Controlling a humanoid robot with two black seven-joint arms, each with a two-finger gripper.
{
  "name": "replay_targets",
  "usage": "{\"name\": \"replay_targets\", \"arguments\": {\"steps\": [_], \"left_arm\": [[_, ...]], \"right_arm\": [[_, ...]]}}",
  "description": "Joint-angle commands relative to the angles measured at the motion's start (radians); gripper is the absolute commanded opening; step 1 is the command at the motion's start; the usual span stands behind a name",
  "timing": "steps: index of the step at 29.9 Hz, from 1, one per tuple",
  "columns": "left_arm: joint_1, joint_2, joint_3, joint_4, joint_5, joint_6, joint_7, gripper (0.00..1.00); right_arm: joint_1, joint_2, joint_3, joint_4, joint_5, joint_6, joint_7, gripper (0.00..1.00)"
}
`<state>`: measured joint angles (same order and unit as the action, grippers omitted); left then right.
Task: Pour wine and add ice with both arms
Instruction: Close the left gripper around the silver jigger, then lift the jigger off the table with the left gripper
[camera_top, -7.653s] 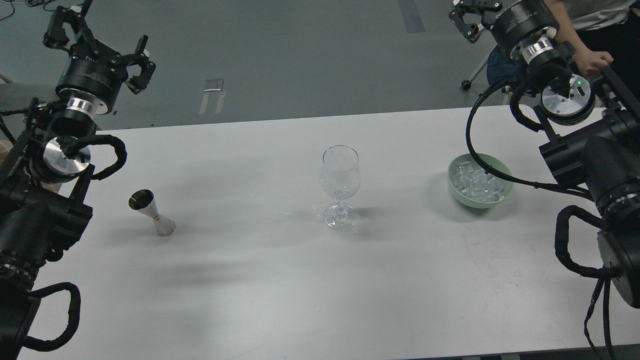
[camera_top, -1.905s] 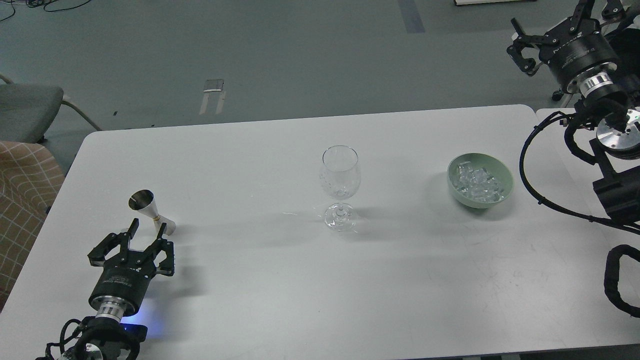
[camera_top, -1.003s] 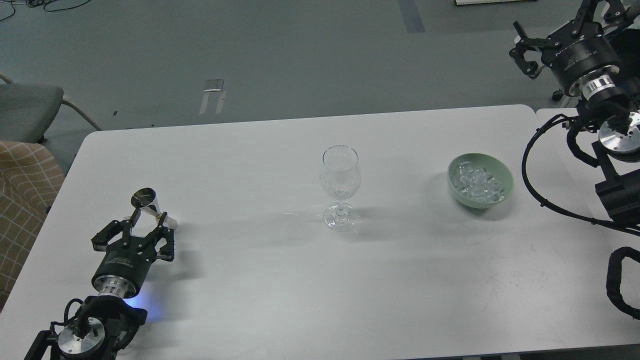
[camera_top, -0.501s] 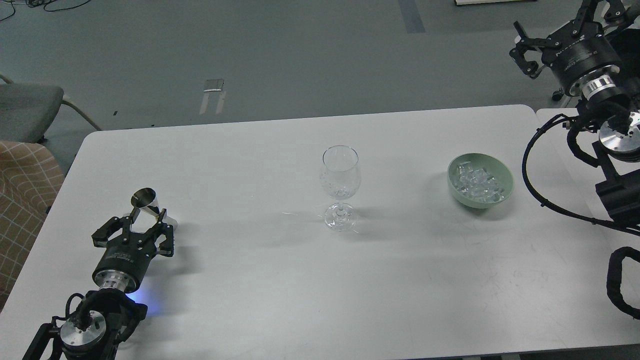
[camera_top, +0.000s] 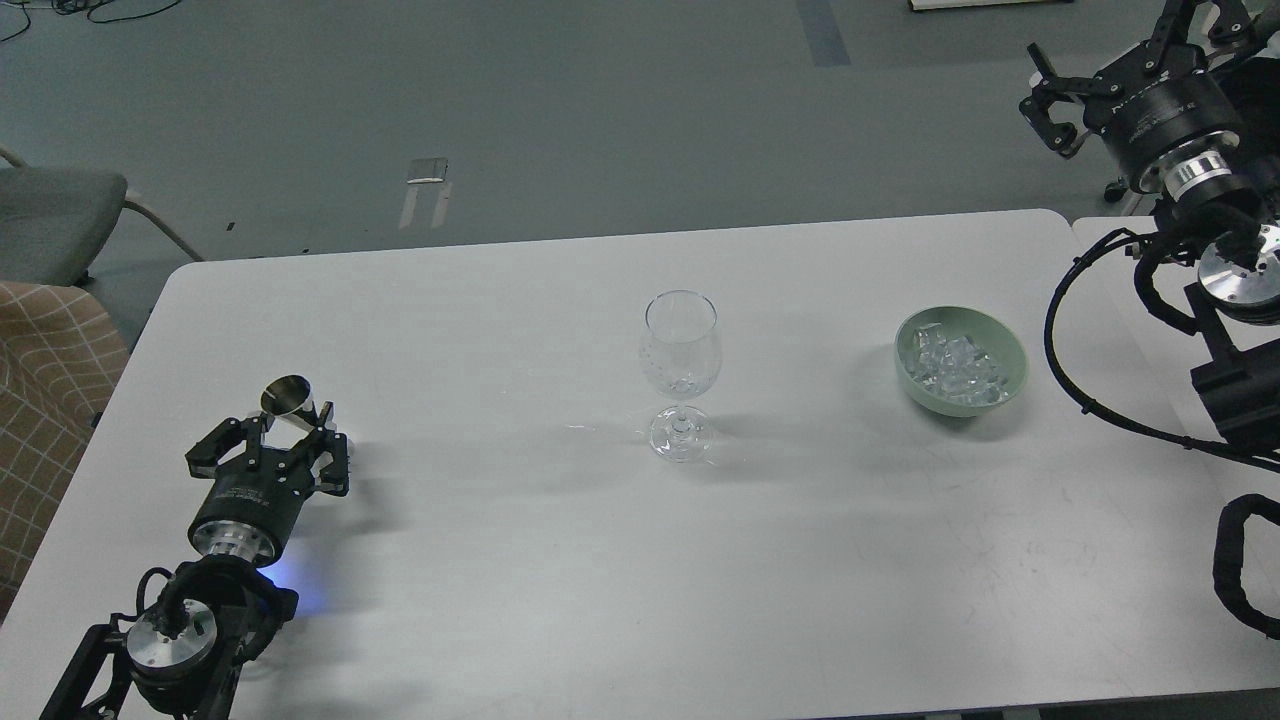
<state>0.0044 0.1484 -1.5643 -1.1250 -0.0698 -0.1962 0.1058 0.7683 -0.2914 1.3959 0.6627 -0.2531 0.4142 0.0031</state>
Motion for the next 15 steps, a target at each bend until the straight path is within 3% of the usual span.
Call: {"name": "replay_targets", "arguments": {"steps": [1, 15], "left_arm": [[-0.011, 0.0, 0.001, 0.014, 0.001, 0.0, 0.0, 0.52], [-0.012, 0.002, 0.001, 0.022, 0.001, -0.012, 0.002, 0.4]], "right_arm": [[-0.001, 0.0, 0.0, 0.0, 0.0, 0.0, 0.0, 1.0], [-0.003, -0.008, -0.002, 0.001, 0.0, 0.002, 0.0, 1.0]]}}
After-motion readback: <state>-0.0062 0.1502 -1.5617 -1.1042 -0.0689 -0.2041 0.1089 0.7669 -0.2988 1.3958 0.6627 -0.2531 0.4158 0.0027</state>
